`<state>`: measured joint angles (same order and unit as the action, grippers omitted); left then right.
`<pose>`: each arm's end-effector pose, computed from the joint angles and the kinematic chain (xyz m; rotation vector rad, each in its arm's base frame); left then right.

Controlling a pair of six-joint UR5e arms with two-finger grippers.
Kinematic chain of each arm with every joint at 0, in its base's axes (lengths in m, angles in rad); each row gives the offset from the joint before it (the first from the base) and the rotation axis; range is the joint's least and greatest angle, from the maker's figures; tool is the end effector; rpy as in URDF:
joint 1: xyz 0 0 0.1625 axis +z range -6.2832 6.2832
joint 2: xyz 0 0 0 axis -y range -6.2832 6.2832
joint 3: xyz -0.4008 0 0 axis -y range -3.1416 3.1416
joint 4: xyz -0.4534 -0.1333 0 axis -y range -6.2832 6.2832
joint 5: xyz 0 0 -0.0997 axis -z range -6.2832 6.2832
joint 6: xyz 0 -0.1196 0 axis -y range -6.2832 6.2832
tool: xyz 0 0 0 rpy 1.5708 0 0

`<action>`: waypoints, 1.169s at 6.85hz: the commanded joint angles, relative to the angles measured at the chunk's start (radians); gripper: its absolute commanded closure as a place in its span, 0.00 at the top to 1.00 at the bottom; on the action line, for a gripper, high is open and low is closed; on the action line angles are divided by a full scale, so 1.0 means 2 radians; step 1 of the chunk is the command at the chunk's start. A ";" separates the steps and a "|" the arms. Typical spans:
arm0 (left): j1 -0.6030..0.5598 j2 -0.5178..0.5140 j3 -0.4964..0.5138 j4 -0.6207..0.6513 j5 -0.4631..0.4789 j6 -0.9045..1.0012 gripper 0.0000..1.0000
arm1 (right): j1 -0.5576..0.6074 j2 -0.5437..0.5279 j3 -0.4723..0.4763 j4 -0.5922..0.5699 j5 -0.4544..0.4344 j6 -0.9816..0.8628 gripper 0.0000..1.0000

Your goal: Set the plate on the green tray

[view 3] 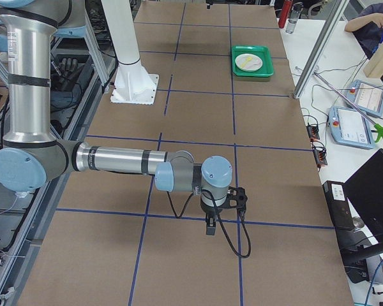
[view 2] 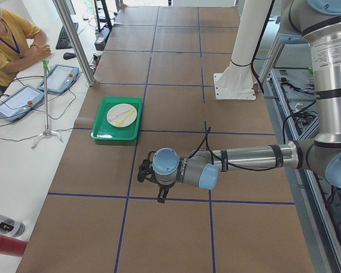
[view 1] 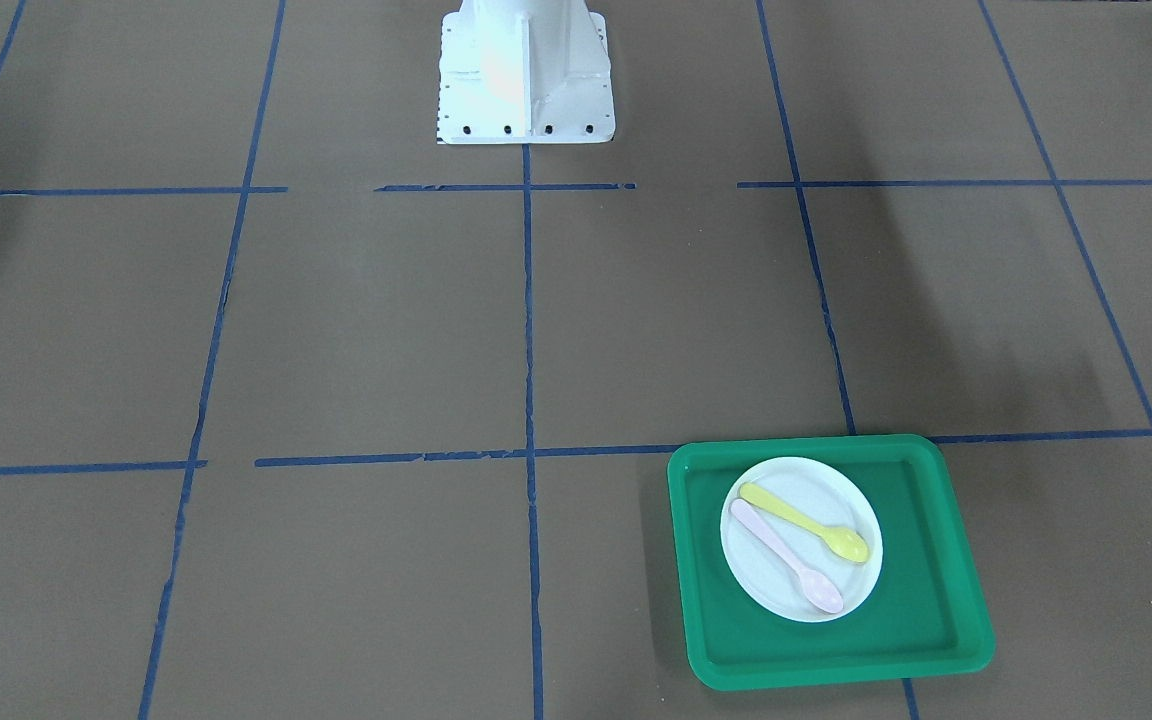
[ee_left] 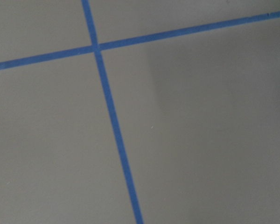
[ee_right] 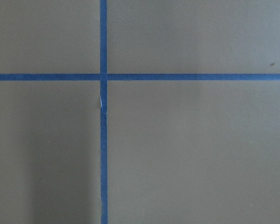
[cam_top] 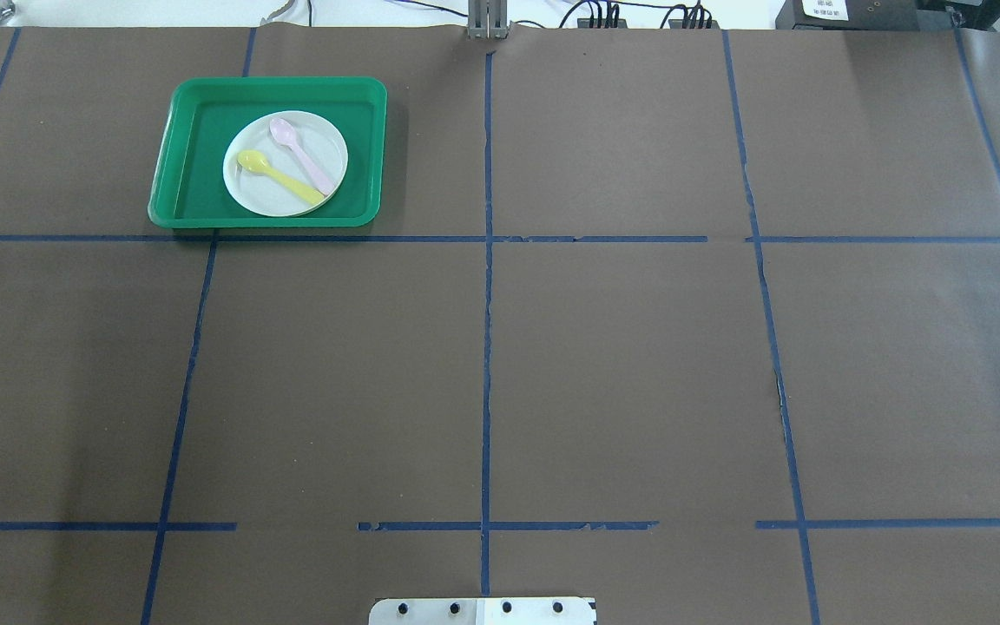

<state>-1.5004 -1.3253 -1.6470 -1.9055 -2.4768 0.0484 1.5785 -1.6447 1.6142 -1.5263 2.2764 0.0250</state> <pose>-0.0067 -0.4616 0.6840 0.1442 0.9067 0.1853 0.0598 -0.5241 0.6657 0.0073 -0.7057 0.0264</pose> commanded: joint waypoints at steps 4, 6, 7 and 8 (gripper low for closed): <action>-0.030 0.043 0.004 0.003 0.000 0.013 1.00 | 0.000 -0.001 0.000 0.000 0.000 0.001 1.00; -0.029 0.038 0.015 0.002 0.001 0.012 1.00 | 0.000 -0.001 0.000 0.000 0.000 0.001 1.00; -0.029 0.038 0.015 0.002 0.001 0.011 1.00 | 0.000 -0.001 0.000 0.000 0.000 0.001 1.00; -0.029 0.037 0.018 0.002 0.000 0.011 1.00 | 0.000 -0.001 0.000 0.000 0.000 0.001 1.00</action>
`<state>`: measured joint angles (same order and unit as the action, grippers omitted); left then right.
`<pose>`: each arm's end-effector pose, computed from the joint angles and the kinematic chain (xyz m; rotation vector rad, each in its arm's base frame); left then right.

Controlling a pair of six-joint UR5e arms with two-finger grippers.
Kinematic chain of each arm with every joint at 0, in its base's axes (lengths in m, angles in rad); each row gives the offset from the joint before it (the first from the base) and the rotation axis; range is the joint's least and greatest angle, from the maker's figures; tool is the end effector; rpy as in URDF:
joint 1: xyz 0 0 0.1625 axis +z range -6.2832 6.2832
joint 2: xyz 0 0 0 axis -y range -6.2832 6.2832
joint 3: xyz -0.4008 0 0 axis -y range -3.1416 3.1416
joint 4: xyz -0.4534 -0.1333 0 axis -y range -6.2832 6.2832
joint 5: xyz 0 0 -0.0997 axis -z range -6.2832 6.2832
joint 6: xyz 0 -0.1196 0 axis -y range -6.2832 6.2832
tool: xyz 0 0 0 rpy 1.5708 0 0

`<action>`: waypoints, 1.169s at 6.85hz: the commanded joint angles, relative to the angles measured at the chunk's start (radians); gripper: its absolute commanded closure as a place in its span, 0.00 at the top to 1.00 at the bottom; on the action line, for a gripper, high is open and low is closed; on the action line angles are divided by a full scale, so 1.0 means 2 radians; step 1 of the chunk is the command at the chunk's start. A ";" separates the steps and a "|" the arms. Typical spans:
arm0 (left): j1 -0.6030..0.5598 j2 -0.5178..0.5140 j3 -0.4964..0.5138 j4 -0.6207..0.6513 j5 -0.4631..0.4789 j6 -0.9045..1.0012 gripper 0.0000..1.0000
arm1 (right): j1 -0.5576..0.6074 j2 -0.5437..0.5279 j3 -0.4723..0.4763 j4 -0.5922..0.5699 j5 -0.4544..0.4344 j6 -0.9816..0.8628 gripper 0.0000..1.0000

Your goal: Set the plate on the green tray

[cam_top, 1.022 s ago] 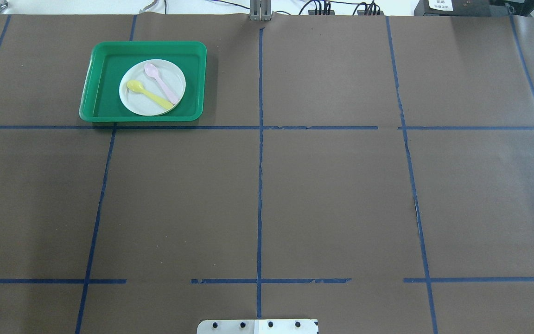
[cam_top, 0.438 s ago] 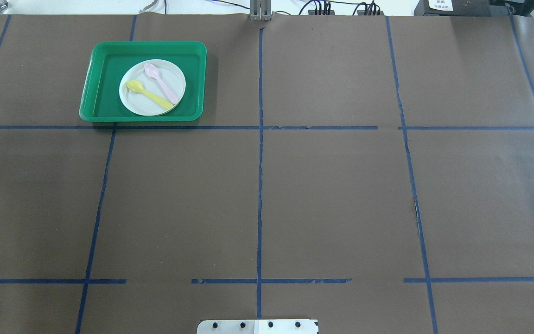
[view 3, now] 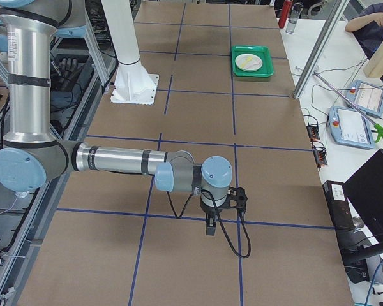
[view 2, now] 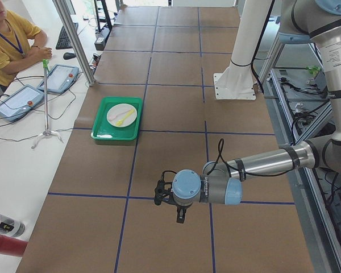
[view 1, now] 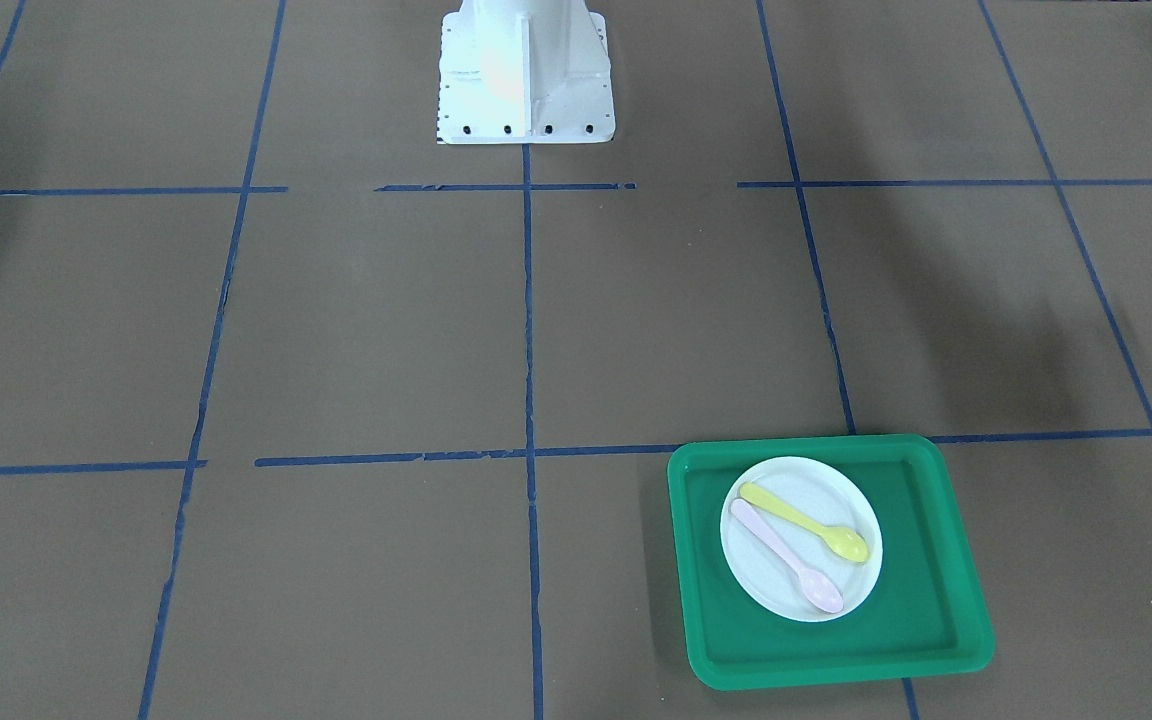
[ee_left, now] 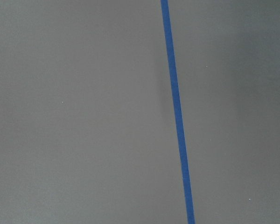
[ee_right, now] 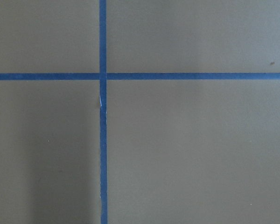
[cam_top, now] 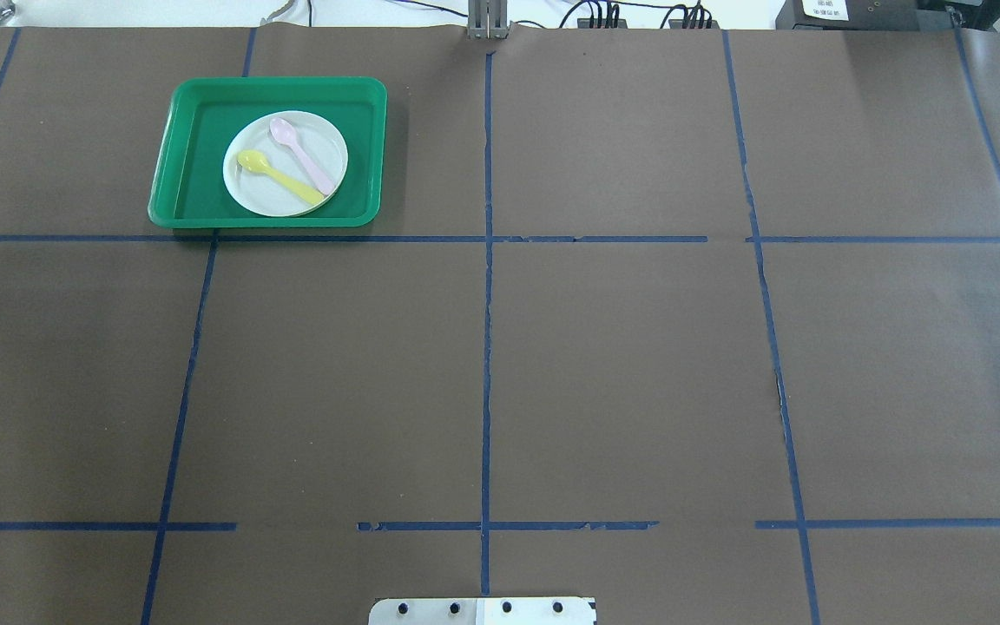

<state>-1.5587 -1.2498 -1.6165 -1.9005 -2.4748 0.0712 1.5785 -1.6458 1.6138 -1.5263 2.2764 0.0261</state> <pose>-0.0343 -0.4139 0.7345 0.0774 0.9023 0.1021 0.0598 -0.5235 0.6665 0.0055 -0.7057 0.0280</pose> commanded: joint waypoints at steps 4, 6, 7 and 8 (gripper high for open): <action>-0.001 -0.002 -0.002 -0.002 0.001 0.001 1.00 | 0.000 0.000 0.000 0.000 0.000 0.000 1.00; -0.001 -0.003 -0.006 -0.004 0.013 0.002 1.00 | 0.000 0.000 0.000 0.000 0.000 0.000 1.00; -0.001 -0.013 -0.006 -0.004 0.032 0.003 1.00 | 0.000 0.001 0.001 0.000 0.000 0.000 1.00; 0.002 -0.022 -0.007 0.001 0.040 0.003 1.00 | 0.000 0.001 0.000 0.000 0.000 0.000 1.00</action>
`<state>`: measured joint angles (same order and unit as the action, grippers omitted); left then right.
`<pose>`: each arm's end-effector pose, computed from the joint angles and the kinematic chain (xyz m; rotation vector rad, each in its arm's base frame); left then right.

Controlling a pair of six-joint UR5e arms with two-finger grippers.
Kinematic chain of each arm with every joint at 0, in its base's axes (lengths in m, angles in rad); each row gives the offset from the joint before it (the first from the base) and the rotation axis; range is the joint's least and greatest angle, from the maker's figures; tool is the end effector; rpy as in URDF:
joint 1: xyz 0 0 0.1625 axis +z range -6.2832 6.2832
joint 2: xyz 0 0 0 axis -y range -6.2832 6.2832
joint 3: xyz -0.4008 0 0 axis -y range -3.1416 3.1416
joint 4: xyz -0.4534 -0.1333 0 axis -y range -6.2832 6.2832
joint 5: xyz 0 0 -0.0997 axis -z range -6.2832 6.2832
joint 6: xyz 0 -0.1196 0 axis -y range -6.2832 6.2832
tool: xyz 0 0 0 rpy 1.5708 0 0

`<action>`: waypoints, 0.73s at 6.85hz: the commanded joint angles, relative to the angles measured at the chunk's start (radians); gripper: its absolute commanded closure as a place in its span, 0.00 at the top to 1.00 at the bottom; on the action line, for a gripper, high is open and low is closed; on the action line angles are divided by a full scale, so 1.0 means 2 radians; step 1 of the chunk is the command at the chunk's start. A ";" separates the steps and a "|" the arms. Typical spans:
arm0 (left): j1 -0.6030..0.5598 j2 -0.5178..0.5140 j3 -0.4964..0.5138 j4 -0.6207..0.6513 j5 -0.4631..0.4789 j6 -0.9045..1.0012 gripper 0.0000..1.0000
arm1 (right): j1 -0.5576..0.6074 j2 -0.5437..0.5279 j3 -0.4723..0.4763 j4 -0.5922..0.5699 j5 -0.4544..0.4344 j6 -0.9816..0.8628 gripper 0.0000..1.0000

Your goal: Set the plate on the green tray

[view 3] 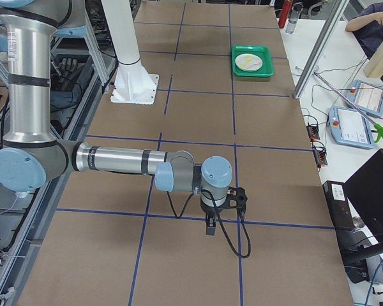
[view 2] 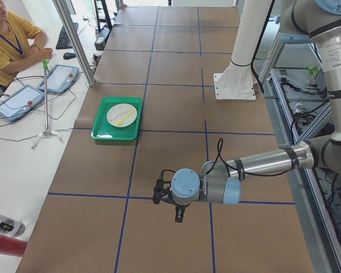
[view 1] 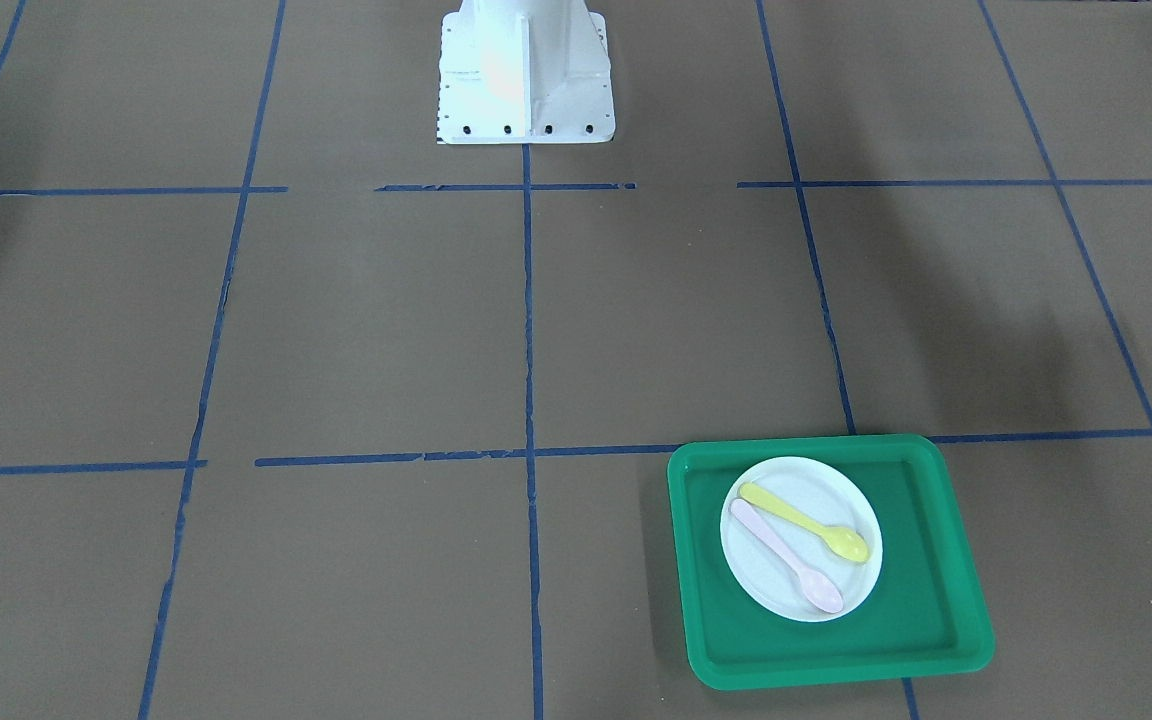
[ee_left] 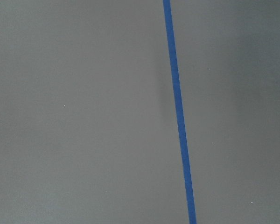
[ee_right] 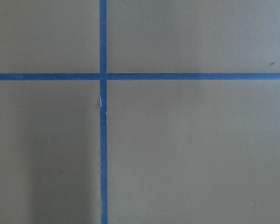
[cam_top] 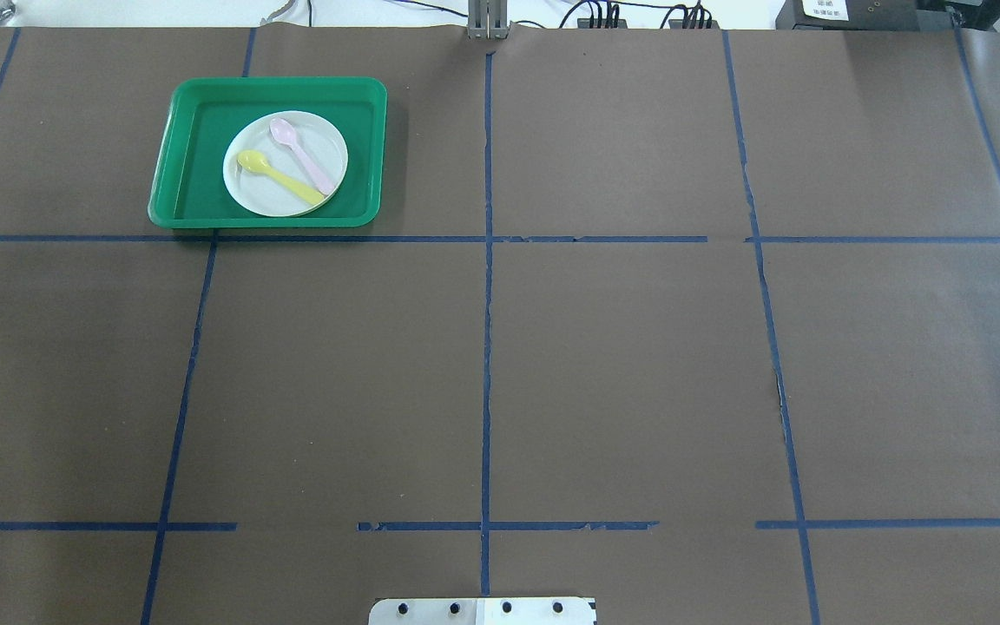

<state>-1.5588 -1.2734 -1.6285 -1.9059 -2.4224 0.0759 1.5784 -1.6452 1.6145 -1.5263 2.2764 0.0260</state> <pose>-0.0382 -0.4302 0.7223 0.1168 0.8482 0.1231 0.0597 -0.5239 0.6658 0.0067 -0.7057 0.0273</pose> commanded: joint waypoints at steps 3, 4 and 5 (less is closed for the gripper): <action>0.002 -0.011 -0.048 0.100 0.014 0.000 1.00 | 0.000 0.000 0.000 0.000 0.000 0.000 1.00; -0.001 -0.035 -0.057 0.148 0.017 0.016 1.00 | 0.000 0.000 0.000 0.000 0.000 0.000 1.00; -0.004 -0.038 -0.058 0.152 0.016 0.057 1.00 | 0.000 0.000 0.000 0.000 0.000 0.000 1.00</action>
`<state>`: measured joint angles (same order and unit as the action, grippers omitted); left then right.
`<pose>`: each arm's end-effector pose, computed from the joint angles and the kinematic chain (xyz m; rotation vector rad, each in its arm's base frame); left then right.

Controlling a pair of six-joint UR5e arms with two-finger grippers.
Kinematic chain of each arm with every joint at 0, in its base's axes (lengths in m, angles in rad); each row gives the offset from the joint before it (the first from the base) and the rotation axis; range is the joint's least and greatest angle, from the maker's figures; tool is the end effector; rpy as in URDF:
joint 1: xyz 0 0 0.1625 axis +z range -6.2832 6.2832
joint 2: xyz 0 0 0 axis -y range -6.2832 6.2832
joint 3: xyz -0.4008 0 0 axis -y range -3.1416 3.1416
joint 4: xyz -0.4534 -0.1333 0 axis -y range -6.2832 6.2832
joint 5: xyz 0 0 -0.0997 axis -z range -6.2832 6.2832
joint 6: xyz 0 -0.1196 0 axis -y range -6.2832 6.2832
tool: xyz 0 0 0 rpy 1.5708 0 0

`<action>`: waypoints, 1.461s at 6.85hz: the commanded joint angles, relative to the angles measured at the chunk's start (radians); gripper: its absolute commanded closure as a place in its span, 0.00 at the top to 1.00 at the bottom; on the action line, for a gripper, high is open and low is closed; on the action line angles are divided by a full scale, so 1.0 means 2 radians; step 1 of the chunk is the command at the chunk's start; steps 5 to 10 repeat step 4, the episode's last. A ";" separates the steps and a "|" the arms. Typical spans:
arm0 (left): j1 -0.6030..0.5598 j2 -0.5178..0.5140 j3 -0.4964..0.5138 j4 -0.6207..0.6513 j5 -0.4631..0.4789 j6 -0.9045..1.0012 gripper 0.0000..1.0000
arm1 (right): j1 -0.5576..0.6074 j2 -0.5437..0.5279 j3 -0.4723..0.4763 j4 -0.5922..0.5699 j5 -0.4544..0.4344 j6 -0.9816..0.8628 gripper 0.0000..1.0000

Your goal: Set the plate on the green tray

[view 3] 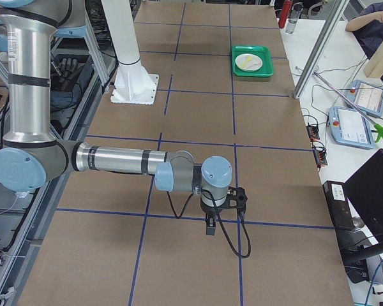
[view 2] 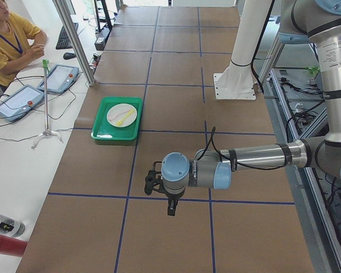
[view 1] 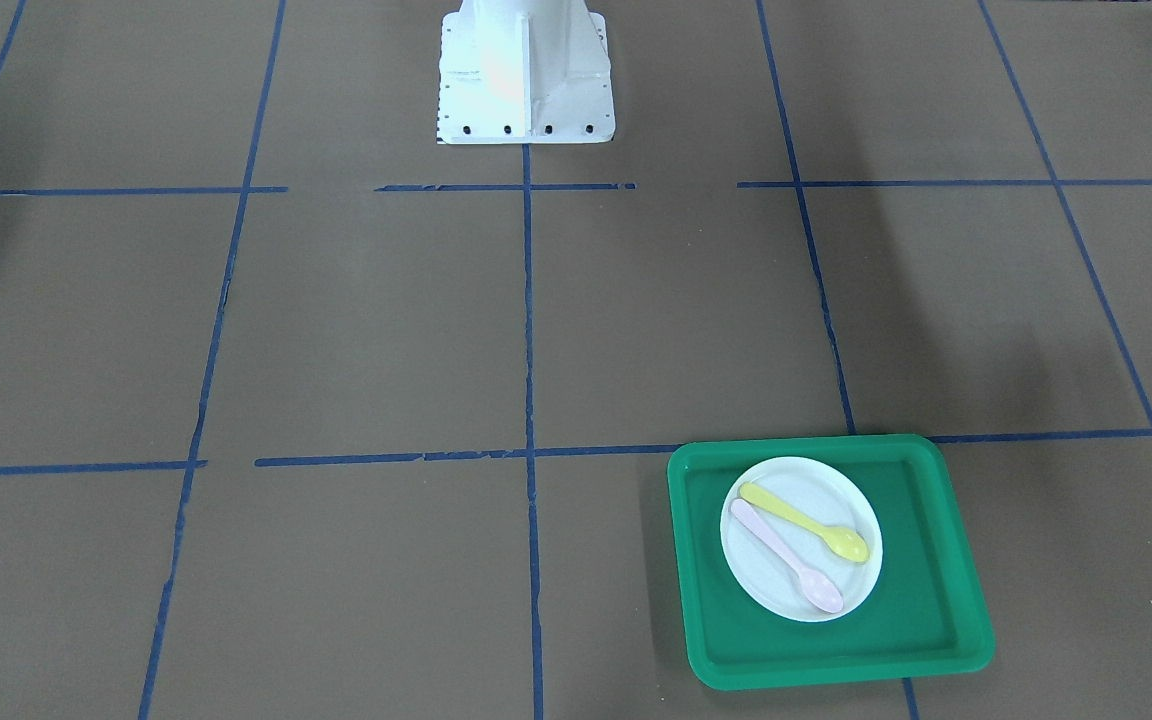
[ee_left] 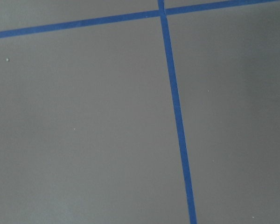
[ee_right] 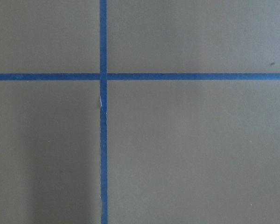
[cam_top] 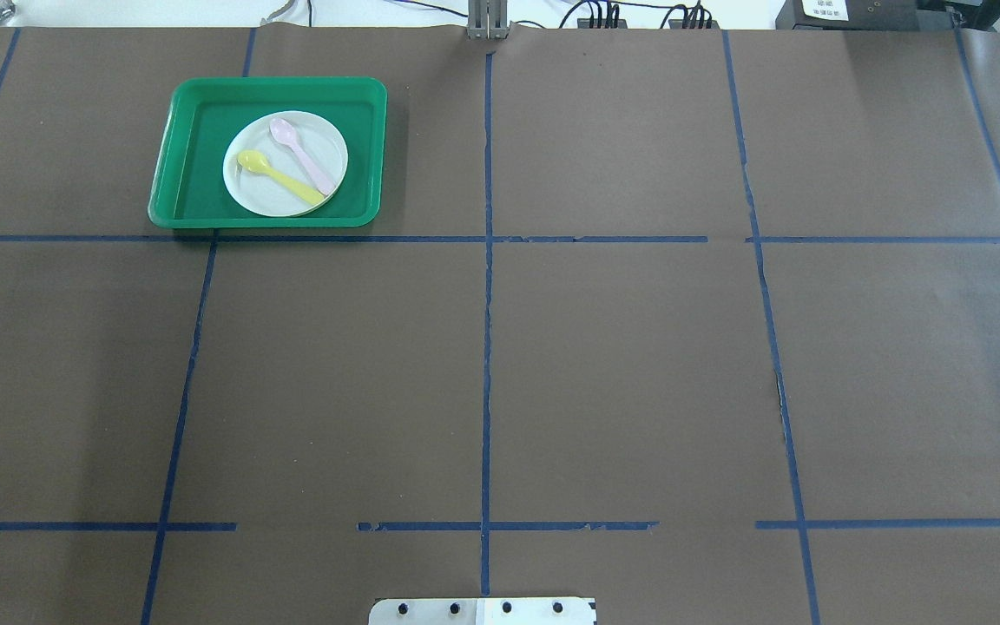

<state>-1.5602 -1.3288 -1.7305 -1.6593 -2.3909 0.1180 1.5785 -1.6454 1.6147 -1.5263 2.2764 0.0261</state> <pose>-0.0410 -0.4565 0.6699 0.0499 0.8192 0.1238 0.0598 -0.5238 0.6658 0.0067 -0.7057 0.0275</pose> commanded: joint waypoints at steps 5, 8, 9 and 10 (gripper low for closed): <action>-0.012 -0.011 -0.012 0.046 0.000 0.038 1.00 | 0.000 0.000 0.000 0.000 0.000 0.000 1.00; -0.012 -0.011 -0.012 0.046 0.000 0.038 1.00 | 0.000 0.000 0.000 0.000 0.000 0.000 1.00; -0.012 -0.011 -0.012 0.046 0.000 0.038 1.00 | 0.000 0.000 0.000 0.000 0.000 0.000 1.00; -0.012 -0.011 -0.012 0.046 0.000 0.038 1.00 | 0.000 0.000 0.000 0.000 0.000 0.000 1.00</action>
